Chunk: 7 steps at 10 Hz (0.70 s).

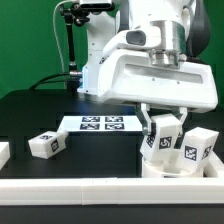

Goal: Assemble stool

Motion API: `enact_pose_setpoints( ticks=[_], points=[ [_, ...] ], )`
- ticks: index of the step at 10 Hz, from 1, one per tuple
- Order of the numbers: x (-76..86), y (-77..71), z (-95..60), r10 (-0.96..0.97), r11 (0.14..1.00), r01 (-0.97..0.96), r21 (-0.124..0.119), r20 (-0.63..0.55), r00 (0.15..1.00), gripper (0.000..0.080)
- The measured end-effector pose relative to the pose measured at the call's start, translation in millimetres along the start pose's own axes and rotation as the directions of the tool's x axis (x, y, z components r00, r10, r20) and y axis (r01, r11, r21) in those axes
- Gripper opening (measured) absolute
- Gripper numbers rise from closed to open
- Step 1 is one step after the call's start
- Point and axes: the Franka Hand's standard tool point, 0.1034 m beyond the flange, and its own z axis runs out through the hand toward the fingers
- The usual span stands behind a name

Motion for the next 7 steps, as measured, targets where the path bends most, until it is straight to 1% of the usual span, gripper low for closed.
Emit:
enact_pose_setpoints(
  ticks=[3, 4, 5, 6, 7],
  points=[
    [-0.7, -0.2, -0.2, -0.002, 1.0, 0.001, -0.009, -0.025, 1.0, 0.0324],
    [-0.6, -0.2, -0.2, -0.002, 1.0, 0.001, -0.009, -0.025, 1.0, 0.038],
    [-0.6, -0.2, -0.2, -0.002, 1.0, 0.001, -0.009, -0.025, 1.0, 0.038],
    [-0.6, -0.2, -0.2, -0.002, 1.0, 0.001, -0.009, -0.025, 1.0, 0.0521],
    [-0.6, 0.0, -0.3, -0.001, 1.0, 0.001, -0.009, -0.025, 1.0, 0.0609]
  ],
)
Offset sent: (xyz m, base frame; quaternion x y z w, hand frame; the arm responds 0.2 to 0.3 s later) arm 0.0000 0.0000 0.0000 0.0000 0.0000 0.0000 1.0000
